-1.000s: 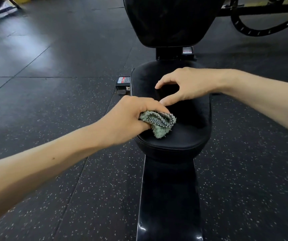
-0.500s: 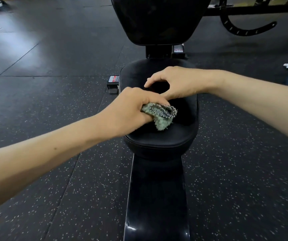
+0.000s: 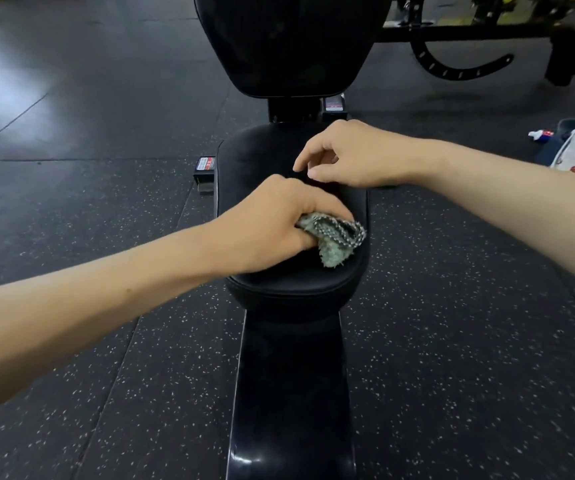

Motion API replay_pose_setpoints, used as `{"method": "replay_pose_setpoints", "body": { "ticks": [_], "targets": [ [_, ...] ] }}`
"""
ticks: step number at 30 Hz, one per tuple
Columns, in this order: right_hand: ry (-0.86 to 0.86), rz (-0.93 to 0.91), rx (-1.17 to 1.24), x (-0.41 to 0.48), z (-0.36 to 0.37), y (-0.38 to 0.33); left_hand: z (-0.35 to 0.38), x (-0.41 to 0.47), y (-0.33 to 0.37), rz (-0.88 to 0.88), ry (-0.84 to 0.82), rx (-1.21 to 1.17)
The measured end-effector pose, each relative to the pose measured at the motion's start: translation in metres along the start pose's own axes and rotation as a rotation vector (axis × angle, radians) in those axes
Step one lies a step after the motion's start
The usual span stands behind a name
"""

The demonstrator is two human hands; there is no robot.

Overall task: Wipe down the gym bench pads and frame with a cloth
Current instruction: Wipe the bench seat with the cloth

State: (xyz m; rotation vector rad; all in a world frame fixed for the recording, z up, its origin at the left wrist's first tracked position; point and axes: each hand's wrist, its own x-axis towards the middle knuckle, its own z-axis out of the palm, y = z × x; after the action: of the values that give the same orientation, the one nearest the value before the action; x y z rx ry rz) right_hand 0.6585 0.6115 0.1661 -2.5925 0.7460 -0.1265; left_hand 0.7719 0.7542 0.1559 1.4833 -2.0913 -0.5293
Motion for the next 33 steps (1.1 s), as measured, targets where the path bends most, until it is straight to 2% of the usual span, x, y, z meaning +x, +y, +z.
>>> {"method": "replay_pose_setpoints", "body": {
  "ticks": [5, 6, 10, 16, 20, 24, 25, 29, 33],
  "targets": [
    [-0.036, 0.013, 0.06, -0.008, -0.007, 0.001, -0.011, -0.006, 0.01, -0.019, -0.288, -0.208],
    [-0.045, 0.014, 0.074, -0.009, -0.008, 0.002, -0.011, -0.005, 0.011, -0.024, -0.295, -0.223],
    [-0.05, 0.014, 0.121, -0.014, -0.012, 0.001, -0.007, 0.014, 0.006, -0.032, -0.043, -0.128],
    [-0.069, 0.052, 0.137, -0.015, -0.013, 0.002, 0.006, 0.031, 0.002, 0.037, -0.071, 0.048],
    [-0.071, 0.096, 0.143, -0.013, -0.014, 0.001, -0.003, 0.017, 0.005, 0.058, -0.288, -0.104],
    [-0.075, 0.1, 0.139, -0.01, -0.011, 0.0, -0.025, 0.012, 0.006, -0.006, -0.565, -0.193],
    [-0.076, 0.097, 0.135, -0.008, -0.011, -0.001, -0.03, 0.013, 0.004, -0.021, -0.552, -0.209],
    [-0.046, 0.083, 0.128, -0.007, -0.011, -0.004, -0.028, 0.021, -0.001, -0.044, -0.277, -0.226],
    [-0.02, 0.108, 0.138, -0.004, -0.01, -0.004, -0.009, 0.02, -0.004, -0.02, -0.341, -0.213]
  ]
}}
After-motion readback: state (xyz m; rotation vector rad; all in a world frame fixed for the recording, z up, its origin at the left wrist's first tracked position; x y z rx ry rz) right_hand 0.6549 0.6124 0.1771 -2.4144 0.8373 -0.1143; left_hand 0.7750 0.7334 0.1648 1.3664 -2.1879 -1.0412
